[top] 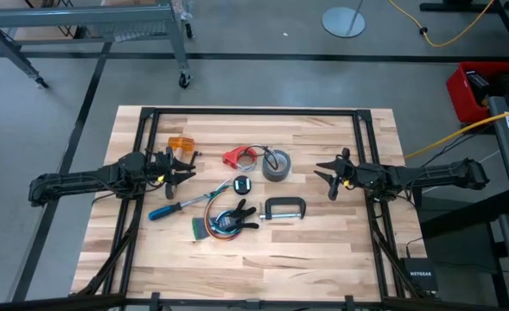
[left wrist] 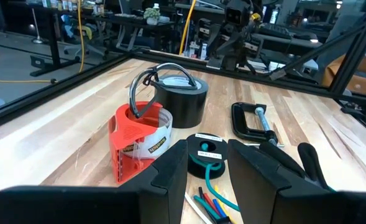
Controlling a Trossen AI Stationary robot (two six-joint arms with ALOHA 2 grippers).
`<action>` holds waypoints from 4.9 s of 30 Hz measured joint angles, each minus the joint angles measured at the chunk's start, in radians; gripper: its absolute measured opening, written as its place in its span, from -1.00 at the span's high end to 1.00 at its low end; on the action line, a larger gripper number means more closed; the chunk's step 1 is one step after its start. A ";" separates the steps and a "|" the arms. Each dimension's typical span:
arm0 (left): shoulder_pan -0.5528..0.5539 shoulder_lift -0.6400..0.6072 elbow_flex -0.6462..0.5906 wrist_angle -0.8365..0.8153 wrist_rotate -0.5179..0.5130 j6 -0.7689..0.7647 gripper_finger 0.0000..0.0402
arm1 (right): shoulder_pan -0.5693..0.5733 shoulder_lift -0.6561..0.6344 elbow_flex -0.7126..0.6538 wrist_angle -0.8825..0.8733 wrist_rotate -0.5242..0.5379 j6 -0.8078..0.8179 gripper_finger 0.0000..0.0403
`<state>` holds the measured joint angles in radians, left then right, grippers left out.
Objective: Coil cords
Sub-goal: Return to Home Position
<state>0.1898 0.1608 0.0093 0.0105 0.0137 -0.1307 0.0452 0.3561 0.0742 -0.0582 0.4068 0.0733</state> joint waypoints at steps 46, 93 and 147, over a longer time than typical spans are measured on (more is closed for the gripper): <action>0.000 -0.156 -0.001 0.002 0.000 0.000 0.47 | 0.000 -0.341 -0.002 -0.004 0.000 -0.001 0.36; 0.000 -0.157 0.000 0.000 0.000 0.000 0.47 | 0.001 -0.341 -0.042 0.065 -0.008 -0.001 0.36; 0.000 -0.157 0.000 0.000 0.000 0.000 0.47 | 0.000 -0.348 -0.043 0.066 -0.008 -0.001 0.36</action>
<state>0.1894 0.0040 0.0090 0.0105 0.0139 -0.1307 0.0452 0.0078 0.0307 0.0082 0.3988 0.0727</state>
